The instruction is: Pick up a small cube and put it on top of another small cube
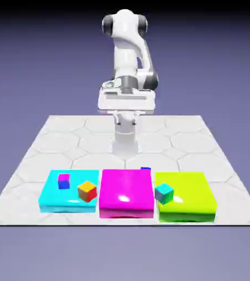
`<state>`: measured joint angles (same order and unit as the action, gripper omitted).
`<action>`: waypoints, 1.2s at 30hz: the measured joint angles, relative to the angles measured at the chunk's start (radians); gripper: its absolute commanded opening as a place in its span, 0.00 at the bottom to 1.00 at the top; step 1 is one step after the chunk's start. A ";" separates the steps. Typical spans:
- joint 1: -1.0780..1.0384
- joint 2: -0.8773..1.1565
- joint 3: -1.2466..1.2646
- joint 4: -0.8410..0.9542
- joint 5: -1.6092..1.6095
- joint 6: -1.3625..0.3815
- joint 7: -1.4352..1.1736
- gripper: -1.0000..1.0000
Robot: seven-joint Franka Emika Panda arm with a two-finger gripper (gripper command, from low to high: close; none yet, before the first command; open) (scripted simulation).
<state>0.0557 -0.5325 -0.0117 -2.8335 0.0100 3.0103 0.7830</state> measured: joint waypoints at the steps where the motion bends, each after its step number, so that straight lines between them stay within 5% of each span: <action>1: 0.036 0.031 -0.010 -0.019 0.008 -0.022 0.035 0.50; 13: 0.411 0.352 -0.110 -0.220 0.094 -0.250 0.395 0.50; 23: 0.232 0.714 0.192 -0.159 0.493 0.046 0.109 0.50; 24: 0.227 0.725 0.200 -0.157 0.504 0.054 0.101 0.00; 36: 0.406 0.362 -0.102 -0.219 0.105 -0.242 0.387 0.00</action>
<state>0.4617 -0.1700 -0.1138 -3.0522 0.1151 2.7684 1.1703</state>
